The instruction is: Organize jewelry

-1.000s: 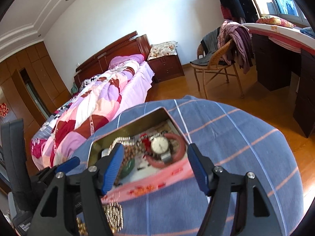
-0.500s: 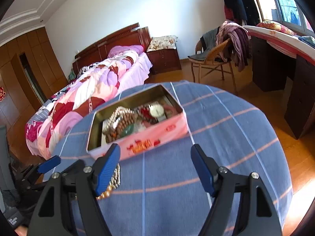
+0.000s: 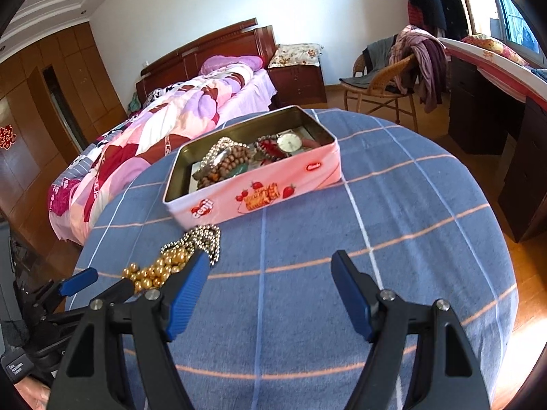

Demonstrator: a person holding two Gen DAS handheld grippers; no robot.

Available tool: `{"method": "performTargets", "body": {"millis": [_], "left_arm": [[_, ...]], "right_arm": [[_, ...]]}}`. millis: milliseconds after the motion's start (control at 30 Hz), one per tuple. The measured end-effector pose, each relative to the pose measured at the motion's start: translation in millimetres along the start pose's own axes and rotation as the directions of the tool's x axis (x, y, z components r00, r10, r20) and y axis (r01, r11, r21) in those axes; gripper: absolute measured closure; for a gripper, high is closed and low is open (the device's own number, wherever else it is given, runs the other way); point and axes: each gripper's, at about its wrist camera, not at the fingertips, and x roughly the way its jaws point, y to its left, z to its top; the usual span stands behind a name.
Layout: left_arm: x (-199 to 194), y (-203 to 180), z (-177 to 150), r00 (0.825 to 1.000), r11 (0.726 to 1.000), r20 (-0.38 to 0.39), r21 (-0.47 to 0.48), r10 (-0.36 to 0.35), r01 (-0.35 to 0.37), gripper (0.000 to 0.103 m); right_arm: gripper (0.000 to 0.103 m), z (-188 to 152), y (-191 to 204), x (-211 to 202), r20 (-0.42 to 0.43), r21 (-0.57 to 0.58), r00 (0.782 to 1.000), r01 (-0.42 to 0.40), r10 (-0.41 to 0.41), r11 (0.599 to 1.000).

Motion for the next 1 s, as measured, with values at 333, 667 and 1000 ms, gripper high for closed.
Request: {"method": "performTargets", "body": {"millis": [333,667,1000], "left_arm": [[25.8,-21.8,20.6,0.994,0.984,-0.03,0.136,-0.11,0.113,0.027],[35.6,-31.7,17.4,0.988,0.976,-0.087,0.168,-0.127,0.14,0.07],[16.2,-9.1,4.4,0.978,0.976,-0.072,0.088,-0.194,0.2,0.083]], "right_arm": [[0.026,-1.6,-2.4,0.4,-0.021,0.022,1.0,-0.012,0.013,1.0],[0.026,-0.2,-7.6,-0.1,-0.029,0.048,0.999,-0.017,0.018,0.999],[0.026,-3.3,-0.8,1.0,-0.043,0.036,0.999,-0.032,0.034,0.999]]}}
